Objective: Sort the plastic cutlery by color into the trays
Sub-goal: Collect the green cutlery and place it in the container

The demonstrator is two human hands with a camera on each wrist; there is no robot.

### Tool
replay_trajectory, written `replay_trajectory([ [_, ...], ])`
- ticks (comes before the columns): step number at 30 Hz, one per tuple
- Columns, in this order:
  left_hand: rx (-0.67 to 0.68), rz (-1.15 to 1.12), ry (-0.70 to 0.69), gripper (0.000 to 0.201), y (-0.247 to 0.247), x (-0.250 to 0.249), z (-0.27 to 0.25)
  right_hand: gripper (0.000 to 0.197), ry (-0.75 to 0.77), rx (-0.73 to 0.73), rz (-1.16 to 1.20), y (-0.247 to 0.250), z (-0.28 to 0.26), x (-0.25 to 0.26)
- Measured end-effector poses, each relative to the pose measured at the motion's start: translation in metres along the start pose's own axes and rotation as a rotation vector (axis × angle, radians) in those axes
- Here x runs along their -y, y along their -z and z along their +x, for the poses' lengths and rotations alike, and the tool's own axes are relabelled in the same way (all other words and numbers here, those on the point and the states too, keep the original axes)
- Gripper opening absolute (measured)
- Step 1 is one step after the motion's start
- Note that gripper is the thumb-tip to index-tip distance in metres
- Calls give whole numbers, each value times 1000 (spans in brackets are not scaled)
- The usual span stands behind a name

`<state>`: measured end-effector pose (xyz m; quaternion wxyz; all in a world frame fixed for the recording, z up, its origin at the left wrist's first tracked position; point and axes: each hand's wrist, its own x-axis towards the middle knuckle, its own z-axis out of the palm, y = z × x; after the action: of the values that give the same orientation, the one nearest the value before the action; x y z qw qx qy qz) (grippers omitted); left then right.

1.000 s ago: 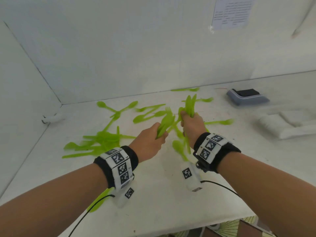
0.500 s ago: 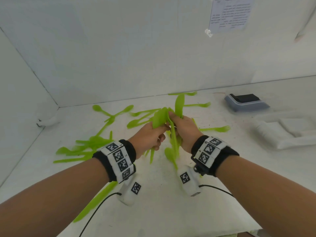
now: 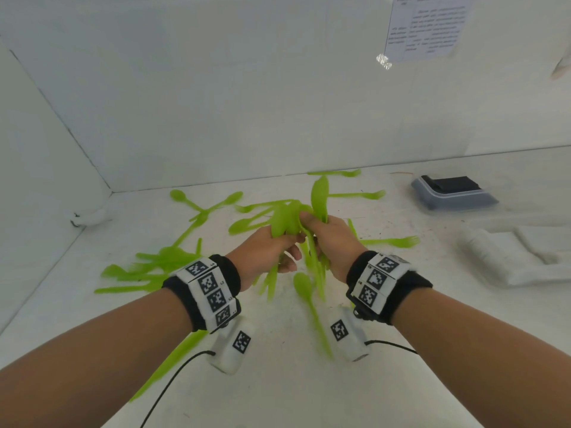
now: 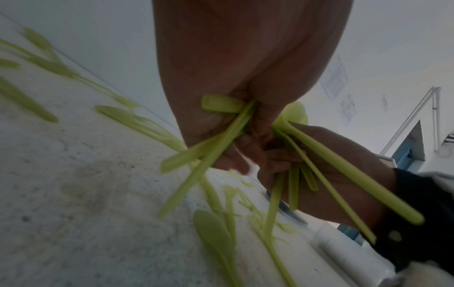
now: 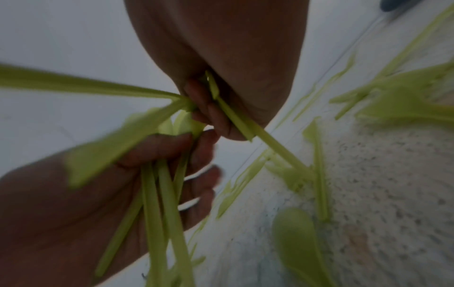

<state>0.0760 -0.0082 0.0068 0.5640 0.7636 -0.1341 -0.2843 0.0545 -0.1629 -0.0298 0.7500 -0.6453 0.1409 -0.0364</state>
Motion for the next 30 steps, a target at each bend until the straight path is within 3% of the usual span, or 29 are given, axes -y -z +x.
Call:
replay_trajectory([
  [5, -246, 289, -183, 20, 12, 8, 6, 31, -58, -187, 5, 25, 15, 5],
  [9, -419, 519, -391, 26, 17, 12, 12, 27, -105, -231, 62, 36, 23, 6],
  [11, -380, 557, -434, 25, 8, 10, 11, 27, -118, -224, 92, 31, 23, 6],
  [13, -345, 736, -446, 38, 0, 12, 15, 27, -128, -202, 139, 24, 21, 8],
  [16, -382, 916, -440, 40, 0, 14, 24, 28, -155, -185, 209, 25, 21, 11],
  [19, -364, 817, -391, 20, 1, 10, 27, 29, -134, -203, 189, 33, 21, 14],
  [22, -327, 466, -244, 20, -1, 6, 30, 29, -90, -220, 139, 41, 18, 11],
  [25, -197, 146, -93, 18, -13, -3, 24, 32, -54, -173, 18, 40, 13, 5],
  [27, -116, 107, -92, 17, -22, -7, 21, 27, -24, -111, 31, 32, 6, 6],
  [30, -127, 91, -79, 13, -27, -7, 21, 27, -9, -125, 86, 25, 5, 10],
])
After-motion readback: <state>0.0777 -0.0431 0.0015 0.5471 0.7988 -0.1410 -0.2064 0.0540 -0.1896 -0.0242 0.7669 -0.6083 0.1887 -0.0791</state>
